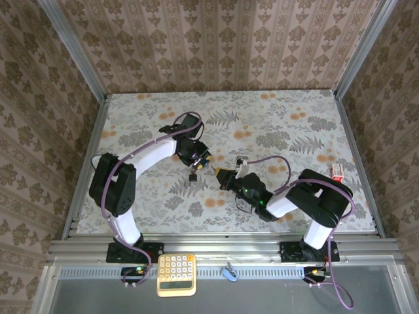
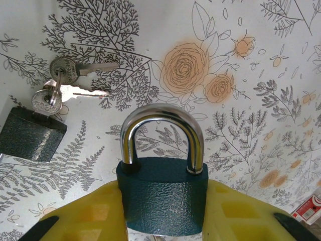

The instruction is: Unlock with the key

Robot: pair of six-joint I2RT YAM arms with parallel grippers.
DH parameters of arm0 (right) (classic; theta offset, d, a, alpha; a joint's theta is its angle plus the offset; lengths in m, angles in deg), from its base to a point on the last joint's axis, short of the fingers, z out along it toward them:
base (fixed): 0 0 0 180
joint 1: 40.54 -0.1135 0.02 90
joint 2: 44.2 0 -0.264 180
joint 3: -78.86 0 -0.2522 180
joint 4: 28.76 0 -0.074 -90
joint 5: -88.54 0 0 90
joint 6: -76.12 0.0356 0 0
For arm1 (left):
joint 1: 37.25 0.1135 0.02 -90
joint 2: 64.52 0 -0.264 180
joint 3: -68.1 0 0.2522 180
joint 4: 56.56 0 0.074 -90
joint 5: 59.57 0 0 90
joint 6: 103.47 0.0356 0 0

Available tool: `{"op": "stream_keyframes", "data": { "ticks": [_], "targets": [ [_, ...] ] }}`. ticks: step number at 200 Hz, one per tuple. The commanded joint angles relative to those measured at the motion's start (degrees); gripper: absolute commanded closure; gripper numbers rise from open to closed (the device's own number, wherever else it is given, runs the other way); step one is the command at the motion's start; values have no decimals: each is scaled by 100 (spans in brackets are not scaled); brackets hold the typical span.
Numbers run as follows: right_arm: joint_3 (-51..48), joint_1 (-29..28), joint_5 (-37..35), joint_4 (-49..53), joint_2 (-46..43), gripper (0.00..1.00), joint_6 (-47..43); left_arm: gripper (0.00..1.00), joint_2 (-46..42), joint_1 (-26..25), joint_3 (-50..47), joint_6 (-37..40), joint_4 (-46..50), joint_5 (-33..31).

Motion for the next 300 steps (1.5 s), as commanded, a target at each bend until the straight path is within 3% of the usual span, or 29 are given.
{"op": "stream_keyframes", "data": {
  "ticks": [1, 300],
  "targets": [
    [97, -29, -225, -232, 113, 100, -73, 68, -228, -15, -14, -220, -134, 127],
    [273, 125, -430, -147, 321, 100, -68, 68, -333, -197, -146, -365, -455, 295]
  ]
}}
